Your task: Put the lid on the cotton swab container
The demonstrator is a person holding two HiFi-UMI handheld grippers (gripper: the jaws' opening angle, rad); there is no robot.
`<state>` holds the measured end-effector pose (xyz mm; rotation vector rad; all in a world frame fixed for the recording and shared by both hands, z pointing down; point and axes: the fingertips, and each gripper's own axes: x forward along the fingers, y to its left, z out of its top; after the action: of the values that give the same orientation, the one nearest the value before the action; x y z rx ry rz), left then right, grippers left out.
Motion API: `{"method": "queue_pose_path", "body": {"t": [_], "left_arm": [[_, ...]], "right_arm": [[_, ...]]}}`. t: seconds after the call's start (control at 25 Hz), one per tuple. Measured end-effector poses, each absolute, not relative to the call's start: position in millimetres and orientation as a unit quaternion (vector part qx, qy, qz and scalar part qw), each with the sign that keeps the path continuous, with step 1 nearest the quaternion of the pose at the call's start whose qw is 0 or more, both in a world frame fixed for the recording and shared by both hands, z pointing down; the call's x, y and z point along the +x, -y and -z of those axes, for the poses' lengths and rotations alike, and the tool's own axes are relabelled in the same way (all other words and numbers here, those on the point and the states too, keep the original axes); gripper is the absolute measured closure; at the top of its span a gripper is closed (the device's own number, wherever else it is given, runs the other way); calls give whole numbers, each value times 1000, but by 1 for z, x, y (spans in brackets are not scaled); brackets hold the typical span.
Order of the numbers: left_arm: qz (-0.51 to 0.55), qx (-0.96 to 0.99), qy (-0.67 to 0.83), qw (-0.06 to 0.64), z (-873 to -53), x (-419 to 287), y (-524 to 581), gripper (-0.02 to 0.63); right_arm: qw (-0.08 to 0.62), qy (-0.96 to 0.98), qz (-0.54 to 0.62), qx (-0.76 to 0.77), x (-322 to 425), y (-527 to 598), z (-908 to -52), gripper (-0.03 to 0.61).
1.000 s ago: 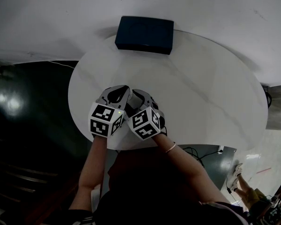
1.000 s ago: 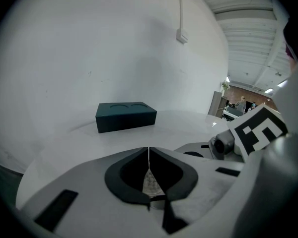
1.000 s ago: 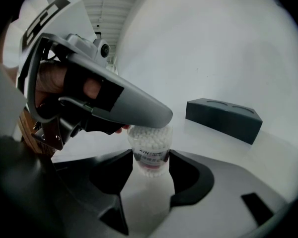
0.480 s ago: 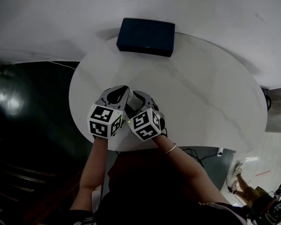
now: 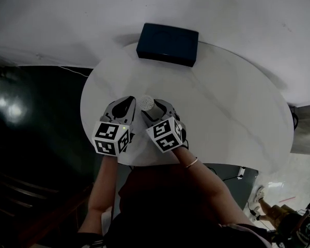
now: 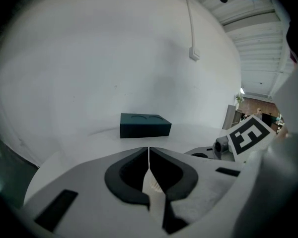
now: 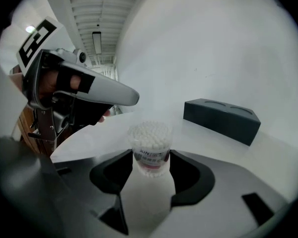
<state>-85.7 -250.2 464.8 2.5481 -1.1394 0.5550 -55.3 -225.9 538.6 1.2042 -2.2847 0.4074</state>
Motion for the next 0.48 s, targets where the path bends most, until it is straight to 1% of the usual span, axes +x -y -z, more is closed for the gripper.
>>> {"method": "queue_pose_path", "body": {"t": [0.24, 0.48], "left_arm": [[-191, 875, 416, 156, -469, -109, 238, 589], [-191, 872, 424, 156, -469, -118, 228, 589]], "right_arm": [[256, 845, -139, 448, -52, 225, -534, 339], [250, 849, -129, 448, -53, 224, -528, 337]]}}
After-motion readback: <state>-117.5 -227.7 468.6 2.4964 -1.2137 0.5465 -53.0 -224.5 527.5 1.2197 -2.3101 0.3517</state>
